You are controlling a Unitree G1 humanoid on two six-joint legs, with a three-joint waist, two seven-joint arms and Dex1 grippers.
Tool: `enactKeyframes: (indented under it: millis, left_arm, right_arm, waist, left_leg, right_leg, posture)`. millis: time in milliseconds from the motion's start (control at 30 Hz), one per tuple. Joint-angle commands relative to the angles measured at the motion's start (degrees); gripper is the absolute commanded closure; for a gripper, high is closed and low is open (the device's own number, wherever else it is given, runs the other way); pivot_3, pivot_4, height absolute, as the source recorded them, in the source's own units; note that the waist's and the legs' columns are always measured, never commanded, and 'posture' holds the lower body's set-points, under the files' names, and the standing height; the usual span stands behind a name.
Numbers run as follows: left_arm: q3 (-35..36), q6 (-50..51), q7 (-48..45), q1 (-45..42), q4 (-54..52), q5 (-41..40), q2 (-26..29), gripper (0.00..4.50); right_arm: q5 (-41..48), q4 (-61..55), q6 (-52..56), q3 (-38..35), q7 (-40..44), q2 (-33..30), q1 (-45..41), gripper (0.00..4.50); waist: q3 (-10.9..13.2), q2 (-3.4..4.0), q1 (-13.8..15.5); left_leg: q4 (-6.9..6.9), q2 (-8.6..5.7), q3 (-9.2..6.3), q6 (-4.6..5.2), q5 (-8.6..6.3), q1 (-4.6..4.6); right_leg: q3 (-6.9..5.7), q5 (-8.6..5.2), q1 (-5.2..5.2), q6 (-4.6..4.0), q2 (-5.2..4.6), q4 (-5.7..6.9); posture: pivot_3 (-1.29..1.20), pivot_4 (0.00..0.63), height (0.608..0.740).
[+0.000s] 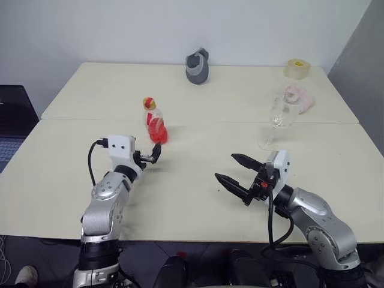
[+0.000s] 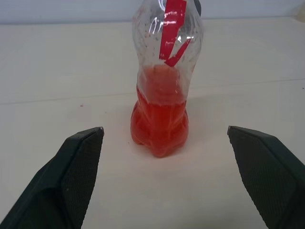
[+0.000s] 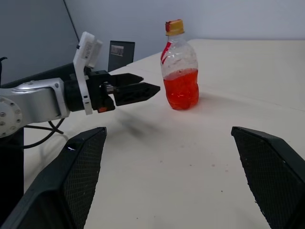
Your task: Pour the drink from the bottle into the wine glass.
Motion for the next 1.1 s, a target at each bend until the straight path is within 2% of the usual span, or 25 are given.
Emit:
enactKeyframes:
  millis: [33, 333, 1100]
  left_arm:
    - [-0.01, -3.95, -0.33, -3.61, 2.39, 1.55, 1.66, 0.00]
    - [-0.61, -8.73, -3.65, -9.46, 12.62, 1.90, 3.03, 0.00]
    - [-1.56, -25.84, -6.29, -24.38, 40.31, 3.86, 1.53, 0.00]
  right_arm:
    - [0.81, -2.03, -1.18, 0.40, 1.40, -1.08, -0.68, 0.03]
    - [0.93, -2.28, -1.10, -0.21, -0.44, -1.31, -1.09, 0.03]
    - [3.46, -5.01, 0.18, -1.29, -2.13, -3.10, 0.14, 0.03]
  waist:
    - [0.00, 0.00, 0.00]
    - [0.00, 0.00, -0.01]
    - [0.00, -0.01, -0.04]
  left_leg:
    - [0.00, -0.01, 0.01, 0.00, 0.00, 0.00]
    - [0.00, -0.01, 0.01, 0.00, 0.00, 0.01]
    - [0.03, -0.42, -0.10, -0.01, 0.01, -0.03]
  right_leg:
    - [0.01, 0.00, 0.00, 0.00, 0.00, 0.00]
    - [0.01, 0.00, -0.01, 0.00, 0.01, 0.01]
    - [-0.03, 0.00, -0.03, 0.01, -0.05, 0.04]
  posture:
    - [0.00, 0.150, 0.740]
    - [0.00, 0.150, 0.740]
    - [0.00, 0.150, 0.740]
